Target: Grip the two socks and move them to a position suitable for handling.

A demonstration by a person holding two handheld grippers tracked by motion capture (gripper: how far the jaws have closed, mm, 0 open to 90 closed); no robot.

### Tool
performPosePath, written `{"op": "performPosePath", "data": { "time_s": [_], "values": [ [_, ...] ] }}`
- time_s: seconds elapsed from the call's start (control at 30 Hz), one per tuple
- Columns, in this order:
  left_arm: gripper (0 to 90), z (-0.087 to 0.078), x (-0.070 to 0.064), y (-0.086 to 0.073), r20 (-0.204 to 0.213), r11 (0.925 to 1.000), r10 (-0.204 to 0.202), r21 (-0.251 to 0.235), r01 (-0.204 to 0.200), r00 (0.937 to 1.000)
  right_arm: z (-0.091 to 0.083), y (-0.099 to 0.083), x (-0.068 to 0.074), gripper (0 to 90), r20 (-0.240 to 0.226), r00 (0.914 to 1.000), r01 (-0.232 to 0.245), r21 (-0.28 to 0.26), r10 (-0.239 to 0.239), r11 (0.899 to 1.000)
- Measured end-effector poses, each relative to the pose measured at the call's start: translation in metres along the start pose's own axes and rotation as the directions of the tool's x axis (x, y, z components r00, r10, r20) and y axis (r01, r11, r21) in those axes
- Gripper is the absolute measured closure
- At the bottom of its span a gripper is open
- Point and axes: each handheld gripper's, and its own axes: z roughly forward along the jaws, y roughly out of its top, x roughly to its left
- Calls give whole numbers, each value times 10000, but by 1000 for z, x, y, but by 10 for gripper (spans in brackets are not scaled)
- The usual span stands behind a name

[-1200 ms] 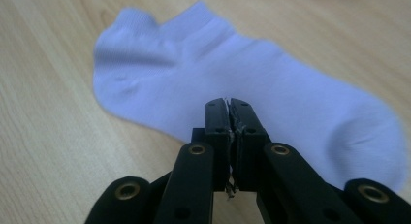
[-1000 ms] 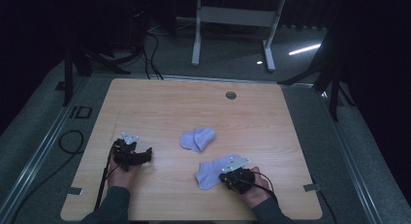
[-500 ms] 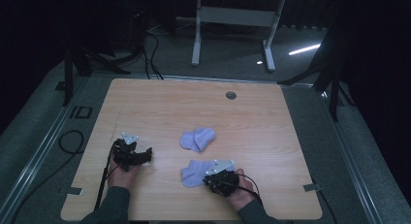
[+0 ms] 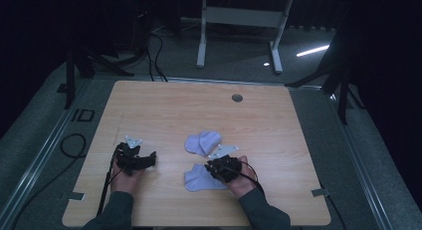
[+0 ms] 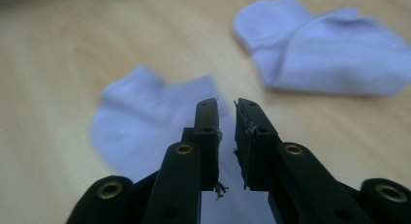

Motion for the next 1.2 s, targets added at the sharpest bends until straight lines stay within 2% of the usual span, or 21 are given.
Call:
{"op": "performPosePath", "data": {
  "time_s": [0.03,0.13,0.17,0.4,0.53,0.63,0.9,1.13,1.2],
  "values": [
    [143,0,0,0,1,10000,-14,-11,14,10000,3,8,-8,785,236,9997,-65,0,65,10000],
    [143,0,0,0,0,10000,-7,-7,7,10000,6,15,-14,779,394,9991,-140,-27,141,9999],
    [143,0,0,0,0,10000,-7,-7,7,10000,8,22,-20,776,517,9984,-226,-56,228,9997],
    [143,0,0,0,-4,10000,-45,-31,45,10000,18,42,-34,747,844,9963,-177,51,172,9998],
    [143,0,0,0,-5,10000,-22,-25,22,10000,25,52,-43,772,1080,9939,-233,113,219,9997],
    [143,0,0,0,-2,10000,6,-4,-6,10000,33,56,-53,827,1214,9918,-425,160,403,9990],
    [143,0,0,0,1,10000,-13,-8,13,10000,46,45,-61,854,1239,9904,-687,590,610,9959],
    [143,0,0,0,0,10000,-9,-3,9,10000,46,31,-65,854,1280,9898,-732,783,627,9942],
    [143,0,0,0,-1,10000,-5,-6,5,10000,43,23,-67,850,1398,9880,-783,864,658,9932]
  ]
}}
